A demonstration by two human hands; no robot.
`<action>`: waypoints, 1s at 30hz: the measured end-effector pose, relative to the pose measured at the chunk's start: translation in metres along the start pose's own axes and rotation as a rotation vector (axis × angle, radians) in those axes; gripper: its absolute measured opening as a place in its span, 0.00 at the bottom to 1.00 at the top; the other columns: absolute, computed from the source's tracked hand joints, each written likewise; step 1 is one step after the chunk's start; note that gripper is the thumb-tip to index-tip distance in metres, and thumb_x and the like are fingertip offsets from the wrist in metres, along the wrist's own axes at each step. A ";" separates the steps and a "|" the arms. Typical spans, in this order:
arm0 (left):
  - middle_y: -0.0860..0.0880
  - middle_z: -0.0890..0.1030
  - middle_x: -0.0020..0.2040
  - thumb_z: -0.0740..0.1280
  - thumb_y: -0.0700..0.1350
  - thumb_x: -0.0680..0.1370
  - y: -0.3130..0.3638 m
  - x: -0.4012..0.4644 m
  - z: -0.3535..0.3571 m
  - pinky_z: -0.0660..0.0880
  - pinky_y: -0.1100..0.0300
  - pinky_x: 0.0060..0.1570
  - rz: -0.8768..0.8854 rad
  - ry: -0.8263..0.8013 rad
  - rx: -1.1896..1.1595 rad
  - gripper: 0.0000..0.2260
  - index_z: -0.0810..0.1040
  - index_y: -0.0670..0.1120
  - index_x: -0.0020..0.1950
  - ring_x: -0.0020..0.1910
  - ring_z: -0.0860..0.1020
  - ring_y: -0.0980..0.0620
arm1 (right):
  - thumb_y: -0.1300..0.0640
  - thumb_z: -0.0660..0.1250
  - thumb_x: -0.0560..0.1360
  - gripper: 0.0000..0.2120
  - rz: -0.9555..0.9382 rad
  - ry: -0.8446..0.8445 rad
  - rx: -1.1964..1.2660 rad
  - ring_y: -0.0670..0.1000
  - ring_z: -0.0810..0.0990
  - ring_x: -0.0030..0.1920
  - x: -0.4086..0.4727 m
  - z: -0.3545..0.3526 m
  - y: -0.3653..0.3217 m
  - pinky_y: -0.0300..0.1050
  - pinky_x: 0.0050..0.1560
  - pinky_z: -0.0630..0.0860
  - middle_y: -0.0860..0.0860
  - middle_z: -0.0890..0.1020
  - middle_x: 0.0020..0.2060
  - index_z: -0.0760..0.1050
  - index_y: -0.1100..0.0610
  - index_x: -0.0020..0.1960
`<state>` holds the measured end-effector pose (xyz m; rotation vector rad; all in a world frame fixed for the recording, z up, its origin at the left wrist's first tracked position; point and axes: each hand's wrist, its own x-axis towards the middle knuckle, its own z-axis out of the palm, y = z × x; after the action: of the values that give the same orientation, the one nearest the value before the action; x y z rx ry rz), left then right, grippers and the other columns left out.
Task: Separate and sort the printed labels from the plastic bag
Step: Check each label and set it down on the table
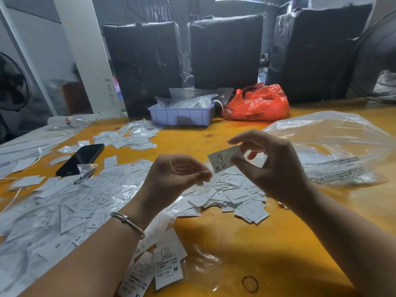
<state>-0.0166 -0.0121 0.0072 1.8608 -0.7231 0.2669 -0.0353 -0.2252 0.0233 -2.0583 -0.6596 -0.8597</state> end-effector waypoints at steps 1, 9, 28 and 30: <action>0.47 0.86 0.40 0.73 0.46 0.68 0.000 0.000 0.000 0.80 0.62 0.39 -0.005 0.002 -0.010 0.08 0.84 0.43 0.43 0.36 0.84 0.48 | 0.63 0.75 0.68 0.14 -0.003 -0.019 0.000 0.45 0.81 0.42 0.000 0.000 0.000 0.42 0.42 0.79 0.45 0.84 0.43 0.79 0.52 0.51; 0.47 0.86 0.40 0.71 0.44 0.72 -0.002 0.001 0.000 0.77 0.66 0.36 -0.034 -0.013 -0.012 0.08 0.84 0.40 0.45 0.36 0.84 0.50 | 0.64 0.75 0.68 0.08 -0.048 -0.032 -0.048 0.43 0.81 0.41 0.003 -0.004 0.007 0.40 0.42 0.79 0.43 0.83 0.40 0.80 0.54 0.44; 0.47 0.86 0.39 0.68 0.48 0.72 0.000 0.000 0.002 0.78 0.63 0.38 -0.077 0.018 -0.013 0.12 0.84 0.41 0.47 0.39 0.84 0.51 | 0.41 0.70 0.67 0.20 0.271 -0.303 0.168 0.43 0.82 0.45 -0.001 0.005 0.006 0.47 0.49 0.80 0.47 0.84 0.45 0.83 0.56 0.50; 0.48 0.86 0.39 0.68 0.49 0.72 0.000 0.000 0.002 0.78 0.64 0.39 -0.081 0.000 -0.013 0.12 0.84 0.42 0.48 0.39 0.83 0.51 | 0.39 0.68 0.65 0.21 0.198 -0.309 0.112 0.42 0.82 0.43 -0.002 0.009 0.001 0.45 0.47 0.79 0.45 0.84 0.42 0.83 0.54 0.47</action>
<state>-0.0166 -0.0141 0.0062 1.8729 -0.6467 0.2092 -0.0328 -0.2183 0.0178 -2.1304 -0.6379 -0.3860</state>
